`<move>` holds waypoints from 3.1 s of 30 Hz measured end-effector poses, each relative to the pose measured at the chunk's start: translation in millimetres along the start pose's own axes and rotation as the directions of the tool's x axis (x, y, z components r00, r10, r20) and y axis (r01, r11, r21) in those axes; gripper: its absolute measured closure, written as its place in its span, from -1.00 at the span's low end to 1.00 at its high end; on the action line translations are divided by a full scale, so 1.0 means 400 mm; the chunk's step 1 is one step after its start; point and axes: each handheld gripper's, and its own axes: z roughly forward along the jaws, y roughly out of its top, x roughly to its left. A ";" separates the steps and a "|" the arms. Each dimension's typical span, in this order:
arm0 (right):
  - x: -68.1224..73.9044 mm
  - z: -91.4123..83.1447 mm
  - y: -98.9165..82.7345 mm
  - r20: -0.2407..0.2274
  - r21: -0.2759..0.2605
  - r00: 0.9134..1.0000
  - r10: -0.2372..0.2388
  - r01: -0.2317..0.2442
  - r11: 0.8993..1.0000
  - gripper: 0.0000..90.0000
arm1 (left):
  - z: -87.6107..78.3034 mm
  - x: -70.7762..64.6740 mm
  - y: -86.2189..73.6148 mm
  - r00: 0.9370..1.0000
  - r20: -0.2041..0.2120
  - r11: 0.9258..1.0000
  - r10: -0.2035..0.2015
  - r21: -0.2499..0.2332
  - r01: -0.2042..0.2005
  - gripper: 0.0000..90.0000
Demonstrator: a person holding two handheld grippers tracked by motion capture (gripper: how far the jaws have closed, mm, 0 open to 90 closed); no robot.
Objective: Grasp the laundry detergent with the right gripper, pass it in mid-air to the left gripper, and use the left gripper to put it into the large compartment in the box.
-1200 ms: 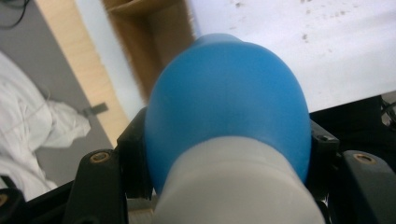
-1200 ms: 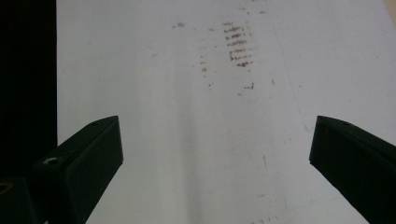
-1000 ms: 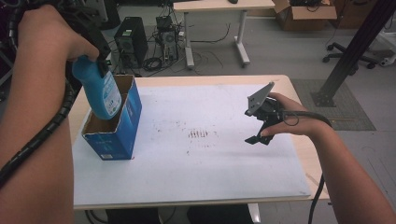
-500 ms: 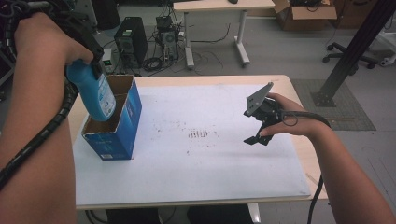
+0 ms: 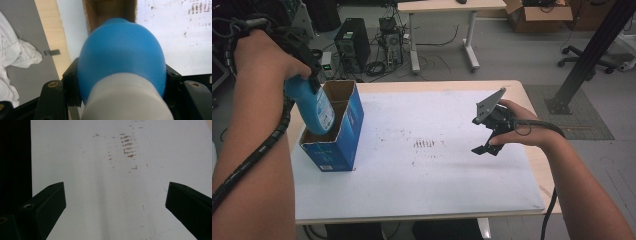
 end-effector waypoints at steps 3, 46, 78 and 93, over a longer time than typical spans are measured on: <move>-0.001 -0.001 0.000 -0.004 -0.008 1.000 0.006 -0.006 1.000 -0.94 | 0.021 0.010 0.004 1.000 0.010 1.000 -0.003 0.008 0.003 -0.17; 0.011 0.021 -0.012 -0.006 -0.012 1.000 0.008 -0.008 1.000 -0.94 | 0.338 -0.008 0.054 1.000 0.006 0.999 0.013 0.041 -0.014 -0.17; 0.017 0.023 -0.024 -0.002 -0.022 1.000 0.017 -0.017 1.000 -0.94 | 0.403 -0.006 0.057 1.000 -0.017 0.998 0.011 0.055 -0.010 -0.17; 0.017 0.012 -0.043 0.007 -0.030 1.000 0.029 -0.029 0.999 -0.94 | 0.390 -0.013 0.058 1.000 -0.011 0.999 0.006 0.047 -0.005 -0.29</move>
